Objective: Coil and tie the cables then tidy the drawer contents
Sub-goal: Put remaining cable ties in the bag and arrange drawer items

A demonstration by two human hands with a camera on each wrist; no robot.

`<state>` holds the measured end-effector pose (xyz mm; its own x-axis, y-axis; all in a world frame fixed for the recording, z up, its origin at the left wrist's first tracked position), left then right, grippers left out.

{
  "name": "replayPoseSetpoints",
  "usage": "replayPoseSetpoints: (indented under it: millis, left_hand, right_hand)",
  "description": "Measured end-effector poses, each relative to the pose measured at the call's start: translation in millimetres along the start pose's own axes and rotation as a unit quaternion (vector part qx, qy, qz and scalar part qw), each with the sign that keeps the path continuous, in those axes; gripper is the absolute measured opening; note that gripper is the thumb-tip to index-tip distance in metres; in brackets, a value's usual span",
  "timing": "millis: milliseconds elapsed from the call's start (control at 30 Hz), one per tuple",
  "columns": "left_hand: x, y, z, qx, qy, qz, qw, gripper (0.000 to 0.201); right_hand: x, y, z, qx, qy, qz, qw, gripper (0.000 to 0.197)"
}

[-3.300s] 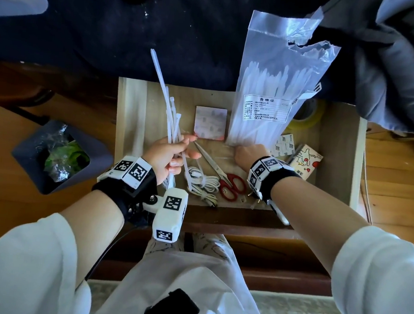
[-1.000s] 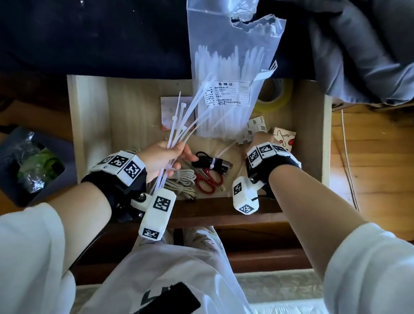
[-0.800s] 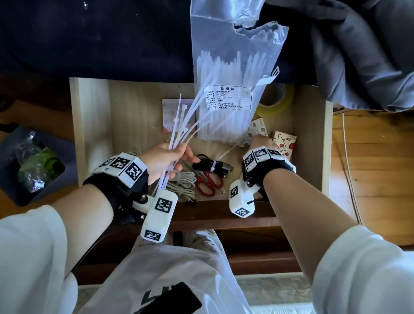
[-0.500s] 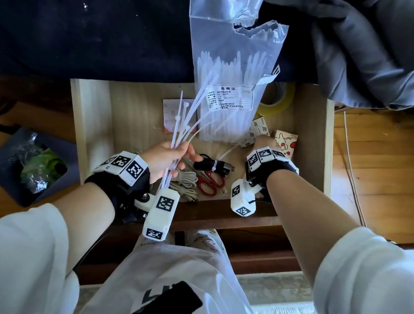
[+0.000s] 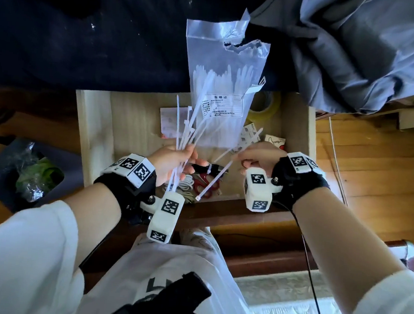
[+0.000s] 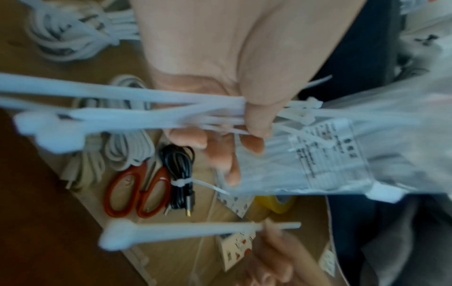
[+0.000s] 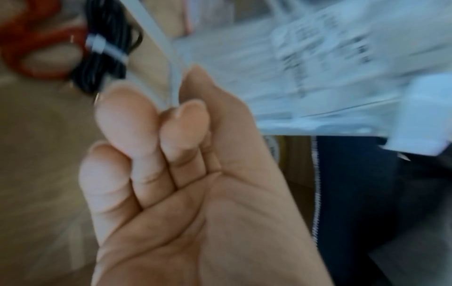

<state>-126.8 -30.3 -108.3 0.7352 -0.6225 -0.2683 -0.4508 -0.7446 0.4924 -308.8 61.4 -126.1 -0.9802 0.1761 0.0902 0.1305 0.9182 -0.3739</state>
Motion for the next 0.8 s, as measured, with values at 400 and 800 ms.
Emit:
replayPoseSetpoints:
  millis: [400,800]
  left_hand:
    - [-6,4,0,-0.032,-0.019,0.066,0.997,0.017]
    - [21,-9,0,-0.004,-0.012,0.023,1.000,0.032]
  right_hand:
    - [4,-3,20,0.073,0.186,-0.116,0.973,0.013]
    - [20,12,65,-0.055,0.190,-0.349,0.916,0.037]
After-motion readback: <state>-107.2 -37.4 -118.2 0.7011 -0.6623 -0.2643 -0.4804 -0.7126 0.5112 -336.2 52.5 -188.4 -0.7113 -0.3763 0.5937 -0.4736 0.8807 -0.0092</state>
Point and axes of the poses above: each hand's wrist, its own z-axis towards the middle knuckle, its own x-axis out of the back of the hand, y = z × x, the point moved 6 cm from there along z, towards the middle knuckle
